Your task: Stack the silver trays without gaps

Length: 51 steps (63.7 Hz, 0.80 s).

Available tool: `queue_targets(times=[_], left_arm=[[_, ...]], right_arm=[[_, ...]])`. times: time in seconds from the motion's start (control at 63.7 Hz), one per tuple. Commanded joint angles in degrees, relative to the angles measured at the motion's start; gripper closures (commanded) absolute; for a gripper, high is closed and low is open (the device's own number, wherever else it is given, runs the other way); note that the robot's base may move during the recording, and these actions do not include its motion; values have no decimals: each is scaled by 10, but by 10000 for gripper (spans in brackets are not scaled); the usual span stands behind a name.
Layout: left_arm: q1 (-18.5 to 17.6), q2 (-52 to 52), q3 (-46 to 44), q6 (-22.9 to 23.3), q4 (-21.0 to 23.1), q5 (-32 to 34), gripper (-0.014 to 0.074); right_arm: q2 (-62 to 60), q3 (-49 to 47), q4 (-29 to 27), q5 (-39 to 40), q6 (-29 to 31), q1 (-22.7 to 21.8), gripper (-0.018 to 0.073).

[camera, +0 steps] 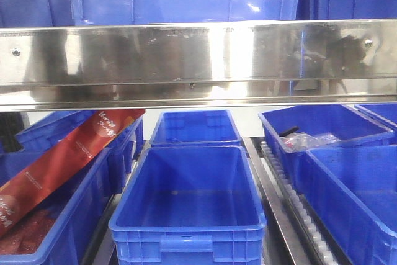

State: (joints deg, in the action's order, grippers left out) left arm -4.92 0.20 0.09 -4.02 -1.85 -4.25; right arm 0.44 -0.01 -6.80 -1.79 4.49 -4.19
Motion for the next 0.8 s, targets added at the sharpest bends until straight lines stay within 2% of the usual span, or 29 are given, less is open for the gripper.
queue_targets(times=[0.0,0.785], left_arm=[[2,-2,-1,2,-1,10,604],[2,-2,-1,2,-1,10,604]], right_arm=[[-4,0,1,14,1,-2,636],[-4,0,1,21,1,-2,636]])
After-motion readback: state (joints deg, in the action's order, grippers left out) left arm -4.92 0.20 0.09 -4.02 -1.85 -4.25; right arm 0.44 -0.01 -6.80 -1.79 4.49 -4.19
